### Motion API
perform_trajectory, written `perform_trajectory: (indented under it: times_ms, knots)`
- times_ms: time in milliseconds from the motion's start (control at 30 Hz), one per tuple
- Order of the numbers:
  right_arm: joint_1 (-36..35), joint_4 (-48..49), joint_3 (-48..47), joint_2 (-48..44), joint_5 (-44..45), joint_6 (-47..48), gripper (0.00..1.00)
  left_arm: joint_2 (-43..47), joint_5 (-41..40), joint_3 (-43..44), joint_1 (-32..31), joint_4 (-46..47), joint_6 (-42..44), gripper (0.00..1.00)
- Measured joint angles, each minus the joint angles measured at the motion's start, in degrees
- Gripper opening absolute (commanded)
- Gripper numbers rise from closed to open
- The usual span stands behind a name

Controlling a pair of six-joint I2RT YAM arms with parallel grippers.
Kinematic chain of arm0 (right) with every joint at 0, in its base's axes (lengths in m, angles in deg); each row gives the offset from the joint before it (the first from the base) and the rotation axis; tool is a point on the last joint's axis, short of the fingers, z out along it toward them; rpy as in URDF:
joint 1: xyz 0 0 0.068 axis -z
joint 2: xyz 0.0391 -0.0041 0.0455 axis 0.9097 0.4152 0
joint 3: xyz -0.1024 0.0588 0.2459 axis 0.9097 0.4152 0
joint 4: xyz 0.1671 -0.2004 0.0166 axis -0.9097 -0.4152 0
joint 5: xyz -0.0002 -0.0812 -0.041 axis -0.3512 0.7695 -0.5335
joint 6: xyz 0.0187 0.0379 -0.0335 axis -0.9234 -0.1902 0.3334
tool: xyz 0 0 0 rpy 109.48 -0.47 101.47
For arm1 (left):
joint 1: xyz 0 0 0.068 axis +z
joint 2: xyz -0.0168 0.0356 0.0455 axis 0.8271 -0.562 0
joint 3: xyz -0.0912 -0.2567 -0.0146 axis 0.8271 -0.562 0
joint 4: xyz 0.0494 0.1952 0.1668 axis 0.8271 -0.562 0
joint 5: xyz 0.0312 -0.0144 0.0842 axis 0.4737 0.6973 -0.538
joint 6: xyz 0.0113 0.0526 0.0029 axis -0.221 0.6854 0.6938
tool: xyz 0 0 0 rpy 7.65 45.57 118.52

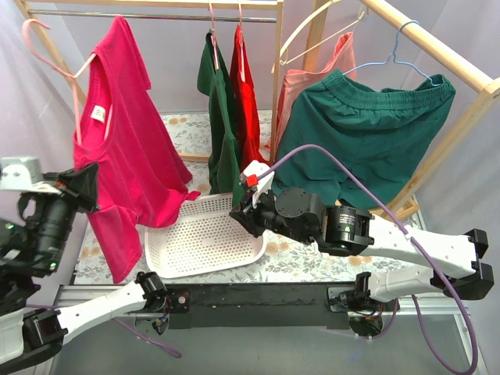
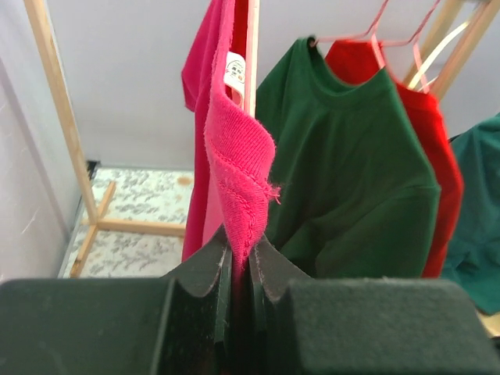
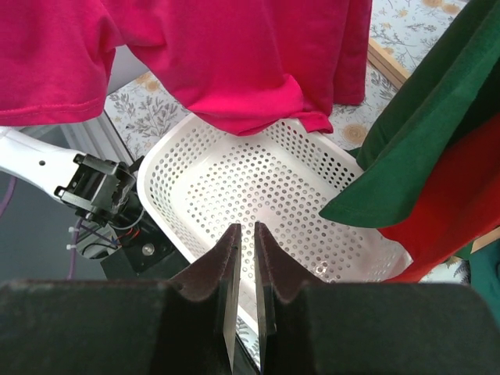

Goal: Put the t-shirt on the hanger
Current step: Place the hanger at the clothesline.

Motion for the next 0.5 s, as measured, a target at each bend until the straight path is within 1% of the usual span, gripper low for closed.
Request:
perform_trajectory:
  times_ms: [100, 233, 333, 500]
  knots:
    - [0.0, 0.0, 0.0, 0.2, -0.5, -0.2, 0.19, -3.0, -1.9, -0.1, 0.0, -2.0, -1.6, 0.00]
    - [0.0, 0.0, 0.0, 0.2, -1.1, -0.8, 0.19, -9.4, -3.7, -1.4, 0.0, -4.5, -4.0, 0.00]
    - [0.0, -0.3, 0.0, 0.2, -1.3, -1.2, 0.19, -13.6, -4.0, -4.6, 0.0, -5.2, -5.3, 0.00]
    - [0.0, -1.6, 0.0, 0.2, -1.3, -1.5, 0.19, -16.3, -3.6, -8.9, -0.1, -4.5, -6.0, 0.00]
